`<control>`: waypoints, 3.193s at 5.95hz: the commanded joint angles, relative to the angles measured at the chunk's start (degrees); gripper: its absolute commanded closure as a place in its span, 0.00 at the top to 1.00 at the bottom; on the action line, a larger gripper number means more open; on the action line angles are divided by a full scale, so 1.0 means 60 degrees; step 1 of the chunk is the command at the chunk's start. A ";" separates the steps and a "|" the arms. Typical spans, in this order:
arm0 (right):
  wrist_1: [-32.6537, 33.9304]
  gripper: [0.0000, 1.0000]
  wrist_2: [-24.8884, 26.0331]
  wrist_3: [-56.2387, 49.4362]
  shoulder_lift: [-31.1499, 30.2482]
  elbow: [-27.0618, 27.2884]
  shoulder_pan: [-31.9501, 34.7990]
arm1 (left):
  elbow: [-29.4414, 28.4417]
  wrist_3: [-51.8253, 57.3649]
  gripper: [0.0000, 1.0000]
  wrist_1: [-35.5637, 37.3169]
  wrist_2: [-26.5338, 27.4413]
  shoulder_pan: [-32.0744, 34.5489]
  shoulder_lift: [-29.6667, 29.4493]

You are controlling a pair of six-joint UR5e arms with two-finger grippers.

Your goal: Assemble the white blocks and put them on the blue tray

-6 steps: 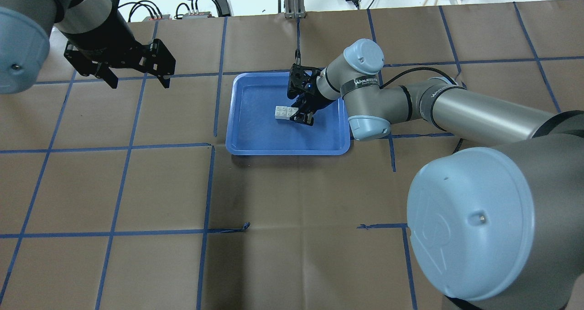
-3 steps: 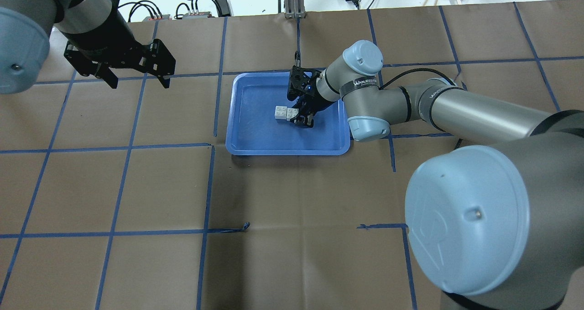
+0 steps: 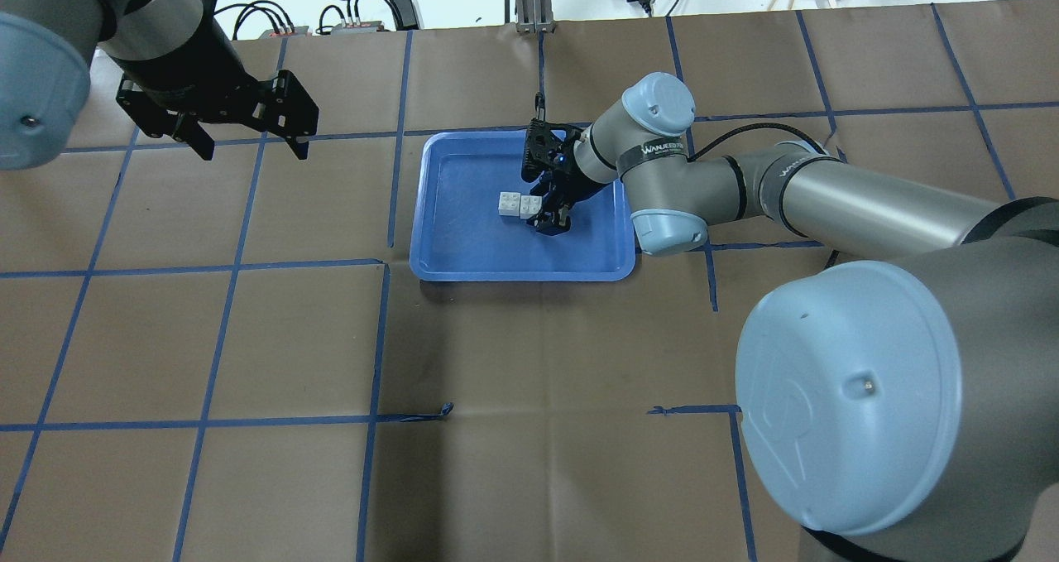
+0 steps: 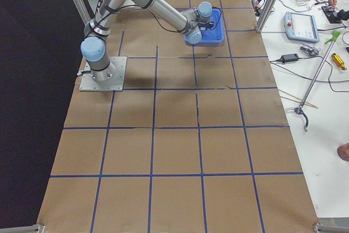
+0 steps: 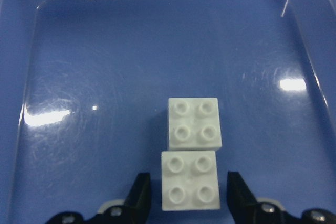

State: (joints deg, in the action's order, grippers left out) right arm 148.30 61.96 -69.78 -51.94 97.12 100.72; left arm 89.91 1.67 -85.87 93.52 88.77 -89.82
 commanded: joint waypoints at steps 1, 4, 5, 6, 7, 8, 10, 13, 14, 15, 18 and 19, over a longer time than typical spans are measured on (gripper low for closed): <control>0.0009 0.82 0.0000 0.0058 -0.0015 -0.0029 0.0000 | 0.0000 0.0000 0.99 0.0000 0.0000 0.0000 0.0000; -0.0020 0.99 0.0043 0.1079 -0.0263 -0.0132 0.0000 | 0.0000 0.0000 0.99 0.0000 0.0000 0.0000 0.0000; -0.0368 1.00 0.0145 0.1142 -0.0496 -0.0219 -0.0015 | 0.0000 0.0000 0.99 0.0000 0.0000 0.0000 0.0000; -0.1241 1.00 0.0175 0.1157 -0.0890 -0.0467 -0.0044 | 0.0000 0.0000 0.99 0.0000 0.0000 0.0000 0.0000; -0.2396 1.00 0.0393 0.1201 -0.1213 -0.0861 -0.0189 | 0.0000 0.0000 0.99 0.0000 0.0000 0.0000 0.0000; -0.3365 1.00 0.0816 0.1404 -0.1477 -0.1285 -0.0292 | 0.0000 0.0000 0.99 0.0000 0.0000 0.0000 0.0000; -0.5384 1.00 0.2349 0.2443 -0.2484 -0.1539 -0.1124 | 0.0000 0.0000 0.99 0.0000 0.0000 0.0000 0.0000; -0.8537 1.00 0.4589 0.6310 -0.4447 -0.1611 -0.2240 | 0.0014 0.0000 0.99 0.0000 0.0000 0.0000 0.0000; -0.9154 1.00 0.4860 0.7851 -0.4990 -0.1612 -0.2227 | 0.0015 0.0000 0.99 0.0000 0.0000 0.0000 0.0000; -0.9537 1.00 0.4849 0.9389 -0.5663 -0.1568 -0.2154 | 0.0015 0.0000 0.99 0.0000 0.0000 0.0000 0.0000; -1.0230 1.00 0.4687 1.2667 -0.6300 -0.1611 -0.0779 | 0.0000 0.0000 0.99 0.0000 0.0000 0.0000 0.0000; -1.0172 1.00 0.4687 1.2598 -0.6285 -0.1641 -0.1009 | 0.0014 0.0000 0.99 0.0000 0.0000 0.0000 0.0000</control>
State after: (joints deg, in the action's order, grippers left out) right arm 87.08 90.12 4.94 -89.73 87.45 94.97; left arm 89.94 1.67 -85.87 93.52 88.77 -89.82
